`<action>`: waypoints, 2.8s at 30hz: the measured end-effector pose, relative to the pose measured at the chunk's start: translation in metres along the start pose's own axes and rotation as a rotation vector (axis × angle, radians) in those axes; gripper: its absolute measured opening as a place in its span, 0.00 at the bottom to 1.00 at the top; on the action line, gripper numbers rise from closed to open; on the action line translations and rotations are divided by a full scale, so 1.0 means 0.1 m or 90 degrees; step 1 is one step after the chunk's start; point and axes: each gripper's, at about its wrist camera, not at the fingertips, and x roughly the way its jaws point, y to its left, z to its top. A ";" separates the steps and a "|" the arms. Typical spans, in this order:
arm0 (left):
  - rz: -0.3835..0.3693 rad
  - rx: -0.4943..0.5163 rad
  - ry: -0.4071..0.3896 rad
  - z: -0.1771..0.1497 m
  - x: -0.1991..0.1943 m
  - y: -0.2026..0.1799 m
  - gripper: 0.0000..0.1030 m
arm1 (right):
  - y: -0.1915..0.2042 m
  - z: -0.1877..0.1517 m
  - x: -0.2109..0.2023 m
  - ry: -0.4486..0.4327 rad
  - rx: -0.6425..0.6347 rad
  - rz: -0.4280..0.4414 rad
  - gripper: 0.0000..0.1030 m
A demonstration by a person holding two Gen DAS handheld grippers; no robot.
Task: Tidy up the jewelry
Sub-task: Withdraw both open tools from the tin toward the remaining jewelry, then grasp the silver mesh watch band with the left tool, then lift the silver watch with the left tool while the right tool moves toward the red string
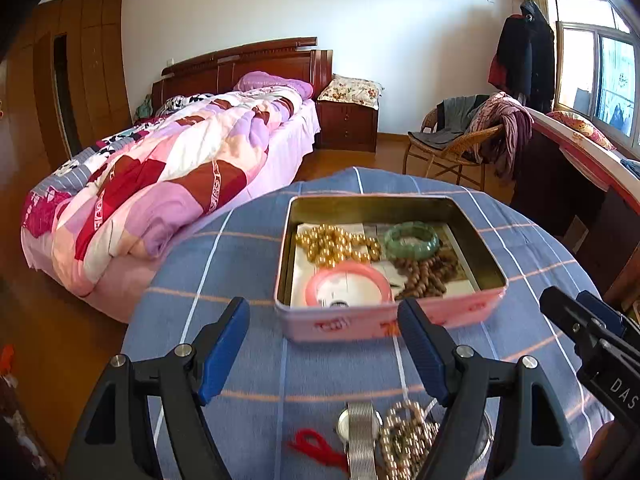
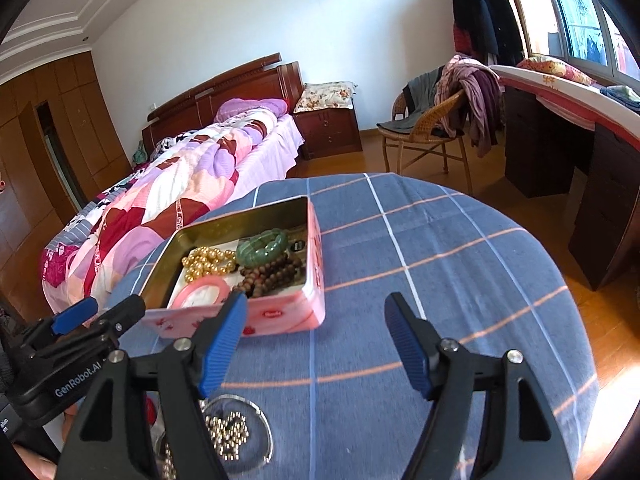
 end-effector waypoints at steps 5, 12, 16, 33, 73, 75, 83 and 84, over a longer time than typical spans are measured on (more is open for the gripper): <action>0.011 0.007 0.006 -0.10 -0.11 -0.01 0.74 | -0.01 -0.07 -0.10 0.004 0.000 0.004 0.72; 0.008 0.005 0.011 -0.24 -0.23 0.01 0.74 | -0.04 -0.18 -0.21 0.007 0.000 0.006 0.72; 0.010 0.010 0.011 -0.28 -0.28 0.00 0.74 | -0.05 -0.22 -0.25 0.009 -0.005 0.004 0.72; 0.004 -0.024 0.017 -0.62 -0.43 0.39 0.74 | -0.02 -0.42 -0.33 0.033 -0.028 0.002 0.72; -0.157 0.002 0.105 -0.84 -0.10 0.15 0.16 | -0.03 -0.58 -0.16 0.090 -0.024 0.024 0.72; -0.166 0.002 0.076 -0.80 -0.21 0.19 0.16 | -0.03 -0.58 -0.17 0.089 -0.023 0.024 0.72; -0.187 -0.034 -0.027 -0.51 -0.62 0.41 0.16 | 0.03 -0.59 -0.17 0.092 -0.036 0.035 0.72; -0.188 -0.037 -0.037 -0.48 -0.66 0.43 0.16 | 0.05 -0.60 -0.17 0.092 -0.040 0.039 0.72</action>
